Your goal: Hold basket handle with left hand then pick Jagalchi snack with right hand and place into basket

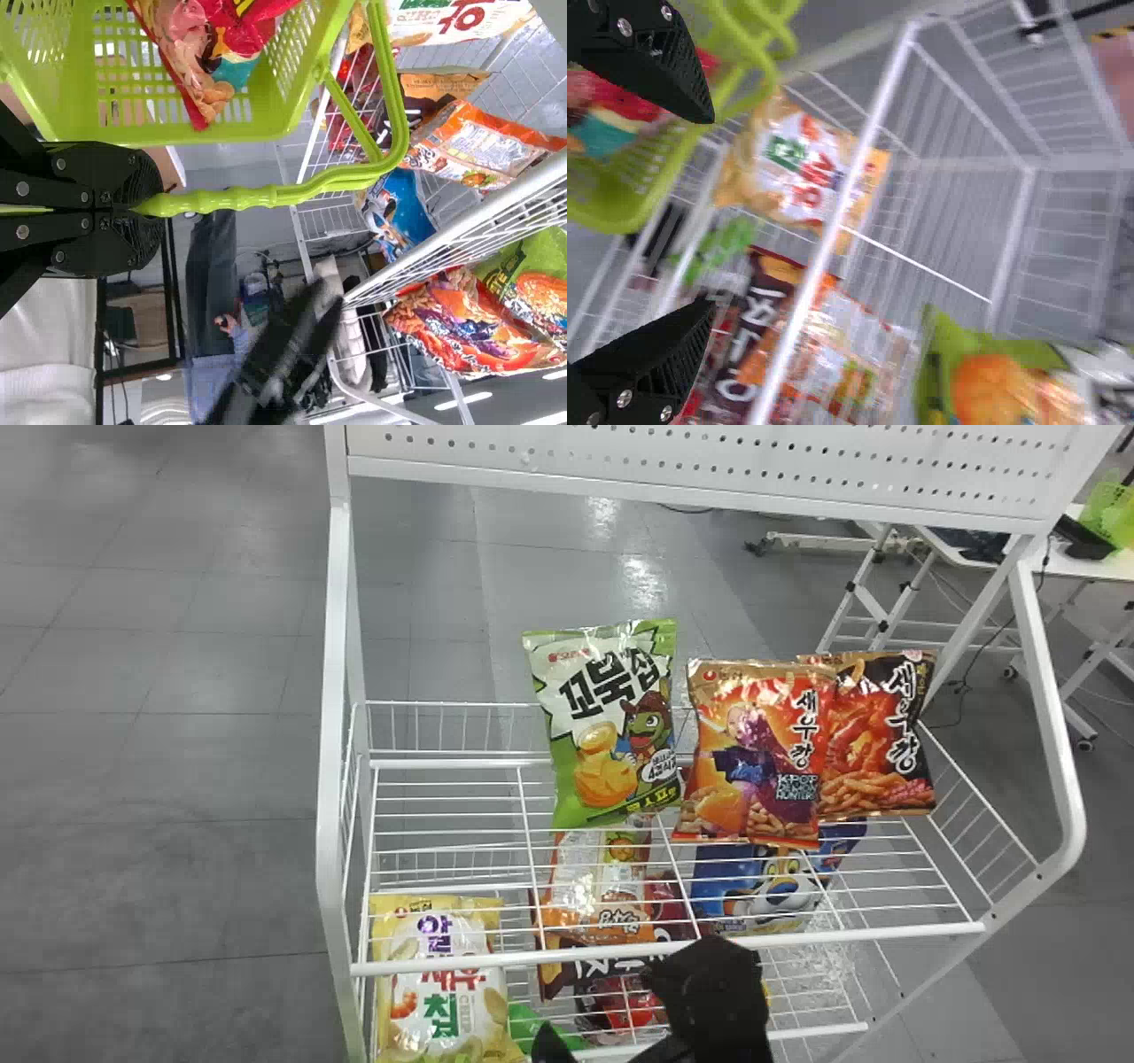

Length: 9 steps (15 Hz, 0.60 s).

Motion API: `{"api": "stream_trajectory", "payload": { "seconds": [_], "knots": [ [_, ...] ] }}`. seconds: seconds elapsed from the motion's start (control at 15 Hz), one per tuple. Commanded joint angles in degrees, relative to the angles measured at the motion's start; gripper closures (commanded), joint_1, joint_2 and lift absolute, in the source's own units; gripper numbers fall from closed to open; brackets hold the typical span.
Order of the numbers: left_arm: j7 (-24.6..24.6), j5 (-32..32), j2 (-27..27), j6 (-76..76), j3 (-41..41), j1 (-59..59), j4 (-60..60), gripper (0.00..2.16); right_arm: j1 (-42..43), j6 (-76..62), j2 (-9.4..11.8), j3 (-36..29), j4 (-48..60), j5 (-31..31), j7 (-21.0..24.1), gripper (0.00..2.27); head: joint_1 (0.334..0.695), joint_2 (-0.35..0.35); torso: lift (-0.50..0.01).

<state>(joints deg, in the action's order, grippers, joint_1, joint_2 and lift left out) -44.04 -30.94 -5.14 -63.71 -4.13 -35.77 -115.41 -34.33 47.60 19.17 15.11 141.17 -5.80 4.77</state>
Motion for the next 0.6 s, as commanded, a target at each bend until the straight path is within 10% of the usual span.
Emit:
{"api": "stream_trajectory", "payload": {
  "seconds": [0.0, 0.53],
  "knots": [
    [0.1, -0.1, 0.0, 0.1, -0.1, 0.0, 0.1, 1.87, -1.2, -11.3, -0.5, -1.1, -1.4, -2.4, 2.3, 0.06, 0.695, -0.195, -0.010],
    [1.1, -0.7, 0.0, 0.3, -0.7, 0.5, 1.0, 1.87, -1.2, -39.4, -3.0, -3.2, -13.2, -7.3, 5.3, 0.07, 0.695, -0.190, -0.010]
  ]
}}
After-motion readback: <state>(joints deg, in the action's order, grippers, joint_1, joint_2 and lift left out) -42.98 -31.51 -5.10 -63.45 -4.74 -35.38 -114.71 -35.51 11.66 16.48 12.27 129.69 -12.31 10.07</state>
